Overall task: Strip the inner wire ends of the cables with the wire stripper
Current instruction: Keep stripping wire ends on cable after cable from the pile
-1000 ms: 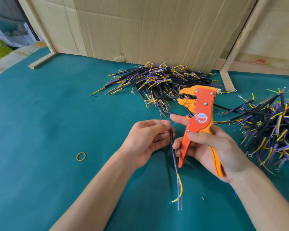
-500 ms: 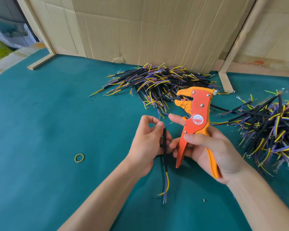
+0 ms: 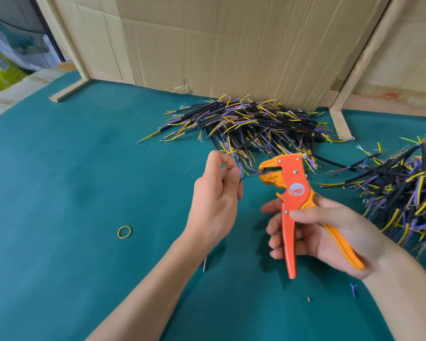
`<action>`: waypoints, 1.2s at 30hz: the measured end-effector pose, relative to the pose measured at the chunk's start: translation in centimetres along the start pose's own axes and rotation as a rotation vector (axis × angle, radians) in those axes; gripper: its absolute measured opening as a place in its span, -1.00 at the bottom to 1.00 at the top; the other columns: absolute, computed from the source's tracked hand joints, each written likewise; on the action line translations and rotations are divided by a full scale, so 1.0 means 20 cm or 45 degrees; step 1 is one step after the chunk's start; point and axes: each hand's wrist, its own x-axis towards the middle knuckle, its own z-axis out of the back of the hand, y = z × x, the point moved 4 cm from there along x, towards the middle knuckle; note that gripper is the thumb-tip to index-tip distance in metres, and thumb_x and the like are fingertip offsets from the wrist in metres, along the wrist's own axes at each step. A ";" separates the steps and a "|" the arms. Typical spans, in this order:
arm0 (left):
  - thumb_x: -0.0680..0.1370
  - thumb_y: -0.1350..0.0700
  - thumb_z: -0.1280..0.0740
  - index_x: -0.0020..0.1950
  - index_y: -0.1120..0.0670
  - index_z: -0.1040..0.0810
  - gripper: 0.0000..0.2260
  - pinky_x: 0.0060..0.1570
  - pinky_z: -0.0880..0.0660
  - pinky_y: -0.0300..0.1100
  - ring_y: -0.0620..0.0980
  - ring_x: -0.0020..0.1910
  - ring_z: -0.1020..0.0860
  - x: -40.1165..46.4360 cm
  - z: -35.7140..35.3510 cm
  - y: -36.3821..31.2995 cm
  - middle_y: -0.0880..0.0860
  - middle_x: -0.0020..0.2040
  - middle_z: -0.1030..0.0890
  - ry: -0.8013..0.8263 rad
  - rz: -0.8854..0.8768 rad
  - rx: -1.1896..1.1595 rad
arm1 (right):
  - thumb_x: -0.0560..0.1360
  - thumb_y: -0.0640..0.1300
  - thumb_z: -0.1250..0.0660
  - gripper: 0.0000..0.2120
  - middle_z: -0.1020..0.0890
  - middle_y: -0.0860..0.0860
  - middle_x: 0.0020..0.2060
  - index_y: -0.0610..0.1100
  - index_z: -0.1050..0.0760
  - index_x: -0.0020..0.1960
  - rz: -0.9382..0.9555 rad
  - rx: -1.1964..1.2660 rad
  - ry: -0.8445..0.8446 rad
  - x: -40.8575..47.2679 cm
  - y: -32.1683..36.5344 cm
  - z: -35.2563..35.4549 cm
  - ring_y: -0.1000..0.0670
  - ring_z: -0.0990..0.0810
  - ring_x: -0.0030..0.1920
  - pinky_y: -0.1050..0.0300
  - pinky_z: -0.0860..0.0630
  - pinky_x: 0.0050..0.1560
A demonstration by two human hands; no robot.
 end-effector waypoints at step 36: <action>0.66 0.20 -0.14 -0.01 0.06 -0.34 -0.92 -0.36 -0.31 -0.33 -0.10 -0.41 -0.36 -0.02 -0.01 -0.03 0.06 -0.38 -0.53 0.086 -0.117 0.070 | 0.37 -0.07 -0.61 -0.64 -0.48 -0.22 -0.32 -0.23 -0.52 -0.04 -0.072 0.000 0.165 0.00 -0.02 -0.07 -0.17 -0.51 -0.40 -0.07 -0.53 -0.34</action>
